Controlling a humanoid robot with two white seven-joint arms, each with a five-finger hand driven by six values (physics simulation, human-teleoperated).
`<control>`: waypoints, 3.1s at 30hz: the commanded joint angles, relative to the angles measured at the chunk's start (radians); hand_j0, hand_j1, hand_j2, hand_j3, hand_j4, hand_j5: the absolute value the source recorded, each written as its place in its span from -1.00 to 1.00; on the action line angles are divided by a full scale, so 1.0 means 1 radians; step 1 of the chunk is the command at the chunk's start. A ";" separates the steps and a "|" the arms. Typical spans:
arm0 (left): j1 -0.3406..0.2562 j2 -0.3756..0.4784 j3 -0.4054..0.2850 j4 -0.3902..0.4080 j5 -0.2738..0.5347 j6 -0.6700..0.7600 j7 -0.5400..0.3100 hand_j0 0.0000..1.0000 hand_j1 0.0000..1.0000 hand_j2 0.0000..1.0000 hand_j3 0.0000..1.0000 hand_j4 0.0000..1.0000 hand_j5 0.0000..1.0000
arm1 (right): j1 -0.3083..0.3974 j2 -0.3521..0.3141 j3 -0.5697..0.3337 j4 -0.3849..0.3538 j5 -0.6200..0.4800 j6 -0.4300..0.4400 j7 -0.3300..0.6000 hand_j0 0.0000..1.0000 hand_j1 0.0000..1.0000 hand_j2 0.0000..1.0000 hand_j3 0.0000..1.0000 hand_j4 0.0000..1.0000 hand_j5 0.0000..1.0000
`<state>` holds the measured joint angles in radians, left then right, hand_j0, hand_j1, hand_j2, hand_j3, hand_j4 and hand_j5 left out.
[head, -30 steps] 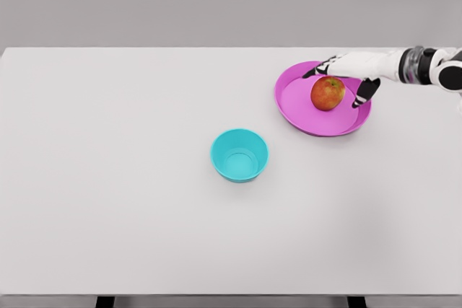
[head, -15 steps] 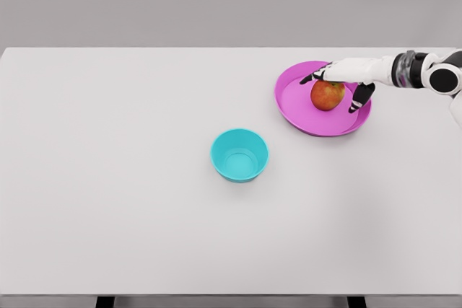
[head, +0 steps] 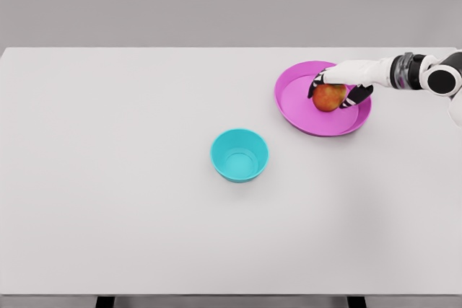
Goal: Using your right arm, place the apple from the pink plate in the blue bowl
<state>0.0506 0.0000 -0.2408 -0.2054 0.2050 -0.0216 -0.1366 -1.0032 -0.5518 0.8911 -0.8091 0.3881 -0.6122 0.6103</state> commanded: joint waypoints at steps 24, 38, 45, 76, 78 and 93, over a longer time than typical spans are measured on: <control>0.000 0.000 0.000 0.000 0.001 0.000 0.000 1.00 1.00 1.00 1.00 1.00 1.00 | -0.011 -0.040 -0.072 -0.171 -0.012 0.001 0.001 -0.11 -0.11 -0.11 -0.11 -0.11 -0.11; 0.000 0.000 0.000 0.000 0.001 -0.001 -0.001 1.00 1.00 1.00 1.00 1.00 1.00 | 0.014 -0.066 -0.061 -0.521 -0.014 0.001 0.001 -0.11 -0.11 -0.11 -0.11 -0.11 -0.11; 0.000 0.000 0.000 0.000 0.001 0.000 0.000 1.00 1.00 1.00 1.00 1.00 1.00 | 0.040 -0.080 -0.037 -0.709 -0.014 0.001 0.001 -0.11 -0.11 -0.11 -0.11 -0.11 -0.11; 0.000 0.000 0.000 0.000 0.001 -0.001 -0.001 1.00 1.00 1.00 1.00 1.00 1.00 | 0.089 -0.026 0.103 -0.757 0.008 0.001 0.001 0.06 0.06 0.06 0.06 0.06 0.06; 0.000 0.000 0.000 0.000 0.001 0.000 0.000 1.00 1.00 1.00 1.00 1.00 1.00 | 0.089 -0.026 0.109 -0.749 0.015 0.001 0.001 0.06 0.06 0.06 0.06 0.06 0.06; 0.000 0.000 0.000 0.000 0.001 0.000 -0.001 1.00 1.00 1.00 1.00 1.00 1.00 | 0.083 -0.002 0.138 -0.726 0.029 0.001 0.001 1.00 1.00 1.00 1.00 1.00 1.00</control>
<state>0.0506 0.0000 -0.2408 -0.2054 0.2050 -0.0219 -0.1369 -0.9204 -0.5545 1.0290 -1.5326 0.4223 -0.6135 0.6113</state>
